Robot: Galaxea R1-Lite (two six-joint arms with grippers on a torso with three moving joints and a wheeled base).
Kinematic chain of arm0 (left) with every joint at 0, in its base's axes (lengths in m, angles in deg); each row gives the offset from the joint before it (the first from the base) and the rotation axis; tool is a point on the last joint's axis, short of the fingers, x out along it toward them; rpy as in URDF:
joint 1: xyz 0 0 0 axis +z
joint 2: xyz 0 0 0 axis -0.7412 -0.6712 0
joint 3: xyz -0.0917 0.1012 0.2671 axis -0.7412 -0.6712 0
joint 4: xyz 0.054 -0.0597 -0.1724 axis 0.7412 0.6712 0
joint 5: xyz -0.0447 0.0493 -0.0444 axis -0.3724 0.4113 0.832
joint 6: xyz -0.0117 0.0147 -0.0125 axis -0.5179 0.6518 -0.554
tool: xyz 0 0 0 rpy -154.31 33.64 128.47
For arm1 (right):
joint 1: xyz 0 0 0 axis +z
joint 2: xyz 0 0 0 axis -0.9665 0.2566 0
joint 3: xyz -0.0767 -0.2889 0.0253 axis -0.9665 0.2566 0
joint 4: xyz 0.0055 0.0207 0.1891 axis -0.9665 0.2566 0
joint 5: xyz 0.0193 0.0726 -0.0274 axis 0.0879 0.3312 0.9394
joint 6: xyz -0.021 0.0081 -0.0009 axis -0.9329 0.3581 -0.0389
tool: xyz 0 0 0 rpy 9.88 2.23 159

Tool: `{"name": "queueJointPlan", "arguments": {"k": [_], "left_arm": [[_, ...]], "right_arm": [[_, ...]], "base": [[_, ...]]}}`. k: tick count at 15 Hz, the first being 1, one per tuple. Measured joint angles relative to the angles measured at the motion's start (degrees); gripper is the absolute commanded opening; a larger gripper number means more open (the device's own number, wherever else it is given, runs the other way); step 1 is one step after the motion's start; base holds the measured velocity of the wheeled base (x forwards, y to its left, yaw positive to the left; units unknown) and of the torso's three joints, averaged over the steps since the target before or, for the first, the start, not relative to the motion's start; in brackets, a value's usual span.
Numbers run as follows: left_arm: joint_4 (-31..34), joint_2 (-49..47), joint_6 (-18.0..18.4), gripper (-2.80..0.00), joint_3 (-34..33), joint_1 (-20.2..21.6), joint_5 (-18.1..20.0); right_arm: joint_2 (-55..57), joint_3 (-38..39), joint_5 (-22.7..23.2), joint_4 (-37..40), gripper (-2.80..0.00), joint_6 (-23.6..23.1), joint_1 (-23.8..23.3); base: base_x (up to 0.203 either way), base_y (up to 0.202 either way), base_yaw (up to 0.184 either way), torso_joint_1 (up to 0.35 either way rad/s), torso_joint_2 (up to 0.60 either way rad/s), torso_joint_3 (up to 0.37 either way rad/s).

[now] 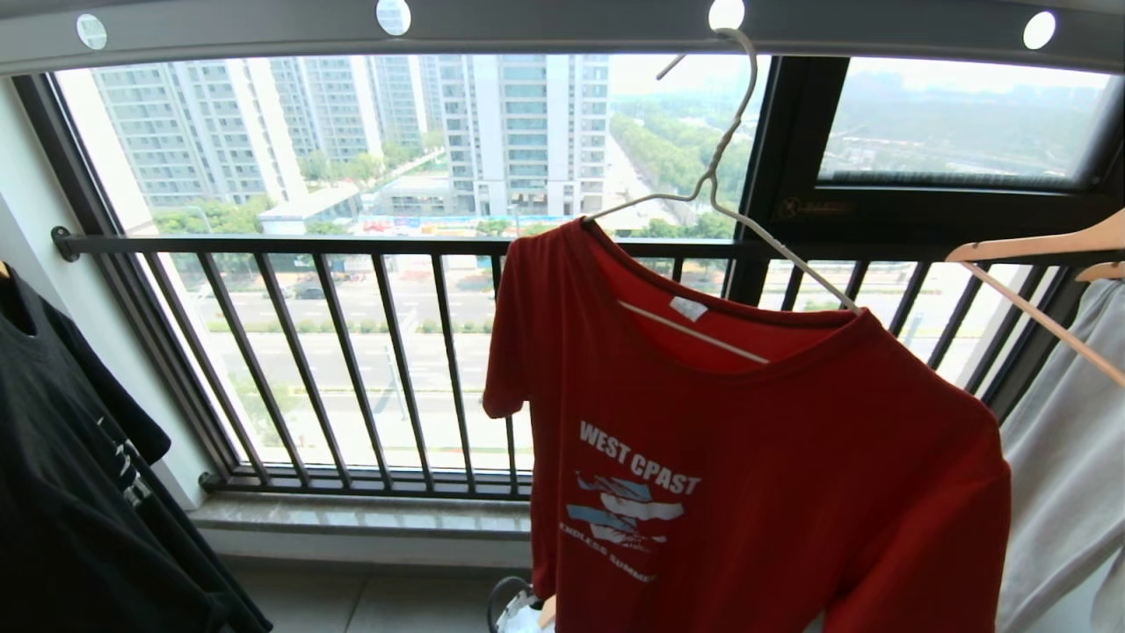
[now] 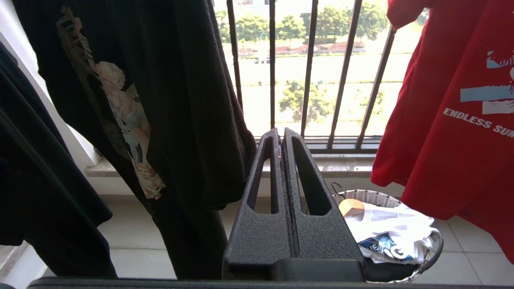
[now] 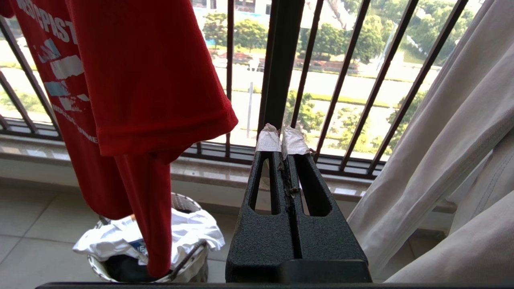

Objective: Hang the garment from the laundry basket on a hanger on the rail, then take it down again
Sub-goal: Take the clothes off the clothes rack

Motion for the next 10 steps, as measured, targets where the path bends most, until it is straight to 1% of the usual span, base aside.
{"name": "queueJointPlan", "arguments": {"k": [10], "left_arm": [[0.0,0.0,0.0,-2.8,0.0,0.0,0.0]], "right_arm": [[0.0,0.0,0.0,0.0,-2.8,0.0,0.0]], "base": [[0.0,0.0,0.0,0.0,0.0,0.0]]}}
